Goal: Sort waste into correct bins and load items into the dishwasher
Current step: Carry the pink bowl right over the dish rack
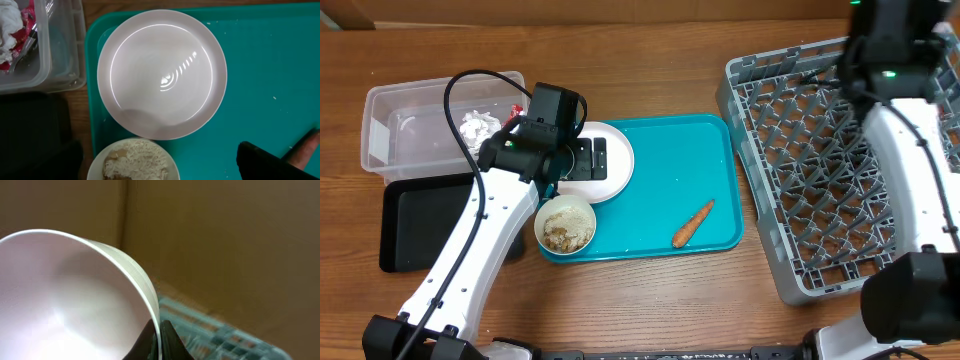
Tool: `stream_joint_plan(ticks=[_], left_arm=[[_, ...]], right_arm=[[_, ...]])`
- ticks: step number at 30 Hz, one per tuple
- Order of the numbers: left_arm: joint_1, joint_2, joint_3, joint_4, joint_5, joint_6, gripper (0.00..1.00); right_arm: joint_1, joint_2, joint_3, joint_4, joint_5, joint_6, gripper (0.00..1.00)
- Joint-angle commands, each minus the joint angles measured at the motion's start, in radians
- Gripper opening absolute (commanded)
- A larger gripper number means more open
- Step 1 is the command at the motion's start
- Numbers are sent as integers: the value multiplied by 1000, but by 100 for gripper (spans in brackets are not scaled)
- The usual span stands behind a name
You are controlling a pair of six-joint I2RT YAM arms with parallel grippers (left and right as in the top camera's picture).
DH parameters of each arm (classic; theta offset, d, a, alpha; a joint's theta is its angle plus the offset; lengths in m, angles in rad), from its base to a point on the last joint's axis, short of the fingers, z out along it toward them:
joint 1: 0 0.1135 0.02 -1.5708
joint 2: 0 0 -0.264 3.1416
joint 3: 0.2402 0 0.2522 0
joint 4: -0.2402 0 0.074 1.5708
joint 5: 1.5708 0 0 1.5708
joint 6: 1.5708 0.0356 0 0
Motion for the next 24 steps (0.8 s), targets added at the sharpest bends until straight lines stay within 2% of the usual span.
stream_joint_plan(ticks=[1, 5, 10, 18, 24], left_arm=[[4, -7, 11, 8, -17, -9, 100], [5, -7, 11, 10, -17, 3, 100], [5, -7, 11, 9, -16, 10, 100], [5, -7, 11, 6, -16, 5, 100], [5, -7, 11, 0, -13, 5, 100]], right_arm=[[-95, 40, 12, 82, 161, -72, 4], [-217, 146, 12, 220, 222, -243, 4], [-287, 230, 12, 317, 236, -363, 4], [-280, 350, 9, 313, 180, -383, 4], [-240, 401, -2, 218, 100, -337, 4]])
